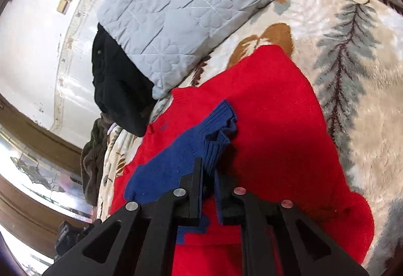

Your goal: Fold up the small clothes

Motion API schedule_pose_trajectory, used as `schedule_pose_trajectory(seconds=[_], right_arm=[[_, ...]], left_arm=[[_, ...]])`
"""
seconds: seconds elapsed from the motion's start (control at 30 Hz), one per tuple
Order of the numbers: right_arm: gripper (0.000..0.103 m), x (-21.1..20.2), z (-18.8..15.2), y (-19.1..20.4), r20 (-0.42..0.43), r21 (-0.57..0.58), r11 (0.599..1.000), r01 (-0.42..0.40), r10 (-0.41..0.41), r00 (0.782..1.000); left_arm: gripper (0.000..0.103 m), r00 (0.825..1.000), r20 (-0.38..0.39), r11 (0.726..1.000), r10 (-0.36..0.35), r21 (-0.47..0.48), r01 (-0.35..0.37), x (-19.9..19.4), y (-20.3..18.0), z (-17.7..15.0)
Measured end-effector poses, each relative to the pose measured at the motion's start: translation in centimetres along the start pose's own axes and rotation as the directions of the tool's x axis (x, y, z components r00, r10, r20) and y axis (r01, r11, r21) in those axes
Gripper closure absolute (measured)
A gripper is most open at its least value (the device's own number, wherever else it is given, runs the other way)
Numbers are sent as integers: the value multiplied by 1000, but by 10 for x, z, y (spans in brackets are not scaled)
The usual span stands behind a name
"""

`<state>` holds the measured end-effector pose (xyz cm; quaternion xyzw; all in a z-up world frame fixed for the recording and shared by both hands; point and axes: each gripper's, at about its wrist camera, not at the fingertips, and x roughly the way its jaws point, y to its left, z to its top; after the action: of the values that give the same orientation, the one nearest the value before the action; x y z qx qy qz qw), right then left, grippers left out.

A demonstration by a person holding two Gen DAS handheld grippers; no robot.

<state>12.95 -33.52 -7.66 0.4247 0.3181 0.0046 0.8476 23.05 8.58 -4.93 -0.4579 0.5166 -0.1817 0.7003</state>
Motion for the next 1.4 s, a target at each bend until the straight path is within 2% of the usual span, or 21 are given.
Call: schedule_pose_trajectory(seconds=[0.03,0.07,0.1,0.13,0.3,0.37,0.47,0.63,0.73,0.83,0.87,0.9,0.97,1.03,1.1,1.13,1.2,1.3,1.4], right_arm=[[92,2,1,1,-4,-2,1000,6,-6,1000],[92,4,3,4,-7,-9,1000,10,-10,1000],[97,5,7,8,-13,-30,999,12,-12,1000],[98,1,9,10,-7,-48,999,2,-2,1000],[98,-33,28,25,101,-104,990,-91,102,990],[98,-38,32,22,113,-102,992,-77,89,990],[98,-36,29,8,103,-82,996,-18,27,994],[98,-34,16,-25,72,-17,1000,23,-22,997],[98,-28,10,-35,36,-6,999,44,-44,998],[87,-30,9,-31,48,-6,998,56,-56,997],[79,-29,10,-29,46,-5,998,56,-56,997],[76,-28,12,-25,44,-6,998,58,-58,997],[77,-24,16,-18,42,-27,997,67,-66,997],[99,-26,23,-9,49,-55,998,33,-30,998],[98,-37,28,0,92,-83,997,-7,14,996],[98,-43,30,1,108,-90,996,-22,32,994],[98,-50,32,0,129,-92,995,-35,47,991],[99,-42,25,-14,95,-76,997,4,3,995],[99,-24,10,-34,15,-51,995,80,-80,997]], left_arm=[[46,1000,15,1000,19,-10,-19,2,-2,5],[58,999,22,1000,27,-10,-27,3,-4,7],[72,999,30,1000,31,-6,-31,2,-5,10],[94,999,30,999,39,0,-39,1,-9,14],[95,995,92,997,24,72,-31,-23,-26,11],[96,997,74,995,35,92,-42,-21,-27,4],[96,994,59,988,87,123,-94,-9,-24,-7],[96,992,21,987,127,98,-128,0,-2,-19],[96,992,17,988,122,89,-123,-5,4,-23],[96,994,37,991,101,81,-104,-13,6,-24],[94,995,40,993,87,81,-90,-14,4,-22],[92,997,36,994,72,81,-75,-14,4,-21],[79,999,27,996,45,73,-47,-8,-3,-16],[78,997,38,995,66,72,-68,-3,-9,-10],[83,995,46,993,83,75,-87,2,-13,-4],[94,994,55,992,99,75,-103,2,-13,-2],[96,993,58,992,98,74,-103,1,-10,0],[96,991,68,990,114,74,-119,-1,0,-4],[96,990,55,990,127,51,-130,3,15,-7]])
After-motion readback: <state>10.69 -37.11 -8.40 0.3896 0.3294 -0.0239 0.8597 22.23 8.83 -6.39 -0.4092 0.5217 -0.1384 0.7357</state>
